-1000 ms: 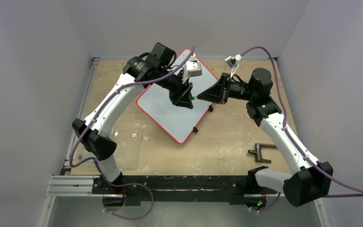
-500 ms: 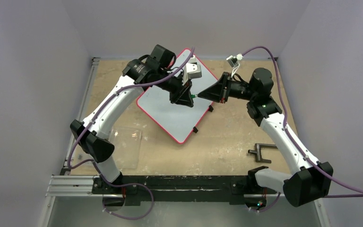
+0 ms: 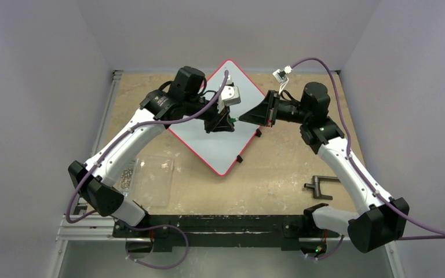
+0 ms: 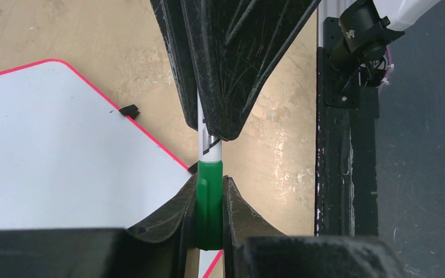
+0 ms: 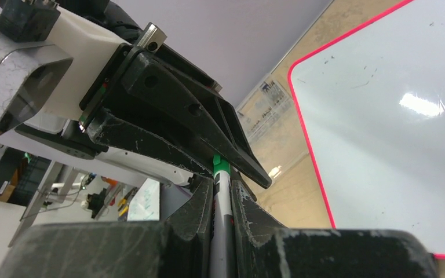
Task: Write a sentence on the whiteboard
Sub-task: Open the whiteboard marker at the center of the board.
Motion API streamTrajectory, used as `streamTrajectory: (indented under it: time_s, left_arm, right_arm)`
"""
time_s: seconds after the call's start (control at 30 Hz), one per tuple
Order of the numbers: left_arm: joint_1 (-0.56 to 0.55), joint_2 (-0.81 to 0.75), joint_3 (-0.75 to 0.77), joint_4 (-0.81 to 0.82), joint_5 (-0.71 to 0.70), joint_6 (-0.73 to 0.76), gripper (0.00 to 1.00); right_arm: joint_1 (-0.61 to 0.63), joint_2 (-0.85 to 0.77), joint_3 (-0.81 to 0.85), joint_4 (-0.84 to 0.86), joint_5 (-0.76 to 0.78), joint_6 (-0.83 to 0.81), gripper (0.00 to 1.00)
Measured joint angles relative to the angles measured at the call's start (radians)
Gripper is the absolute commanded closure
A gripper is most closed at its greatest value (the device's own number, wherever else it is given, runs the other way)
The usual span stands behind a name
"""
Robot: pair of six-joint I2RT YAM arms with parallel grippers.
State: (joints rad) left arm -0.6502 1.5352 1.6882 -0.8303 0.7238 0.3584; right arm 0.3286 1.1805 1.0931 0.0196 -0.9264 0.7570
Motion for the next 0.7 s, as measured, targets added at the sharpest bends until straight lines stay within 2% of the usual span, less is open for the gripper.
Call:
streamTrajectory:
  time_s: [0.13,0.53,0.7]
  left_arm:
    - [0.000,-0.025,-0.044,0.039,-0.019,0.001,1.00]
    - [0.038,-0.112,-0.114,0.002,-0.114,0.001,1.00]
    - [0.039,-0.130,-0.151,0.005,-0.122,-0.008,1.00]
  right_arm:
    - [0.005,0.005,0.008,-0.033,0.013,-0.001,1.00]
    - [-0.029,-0.008,0.042,-0.167,0.084,-0.044,1.00]
    - [-0.047,-0.029,0.093,-0.305,0.257,-0.125,1.00]
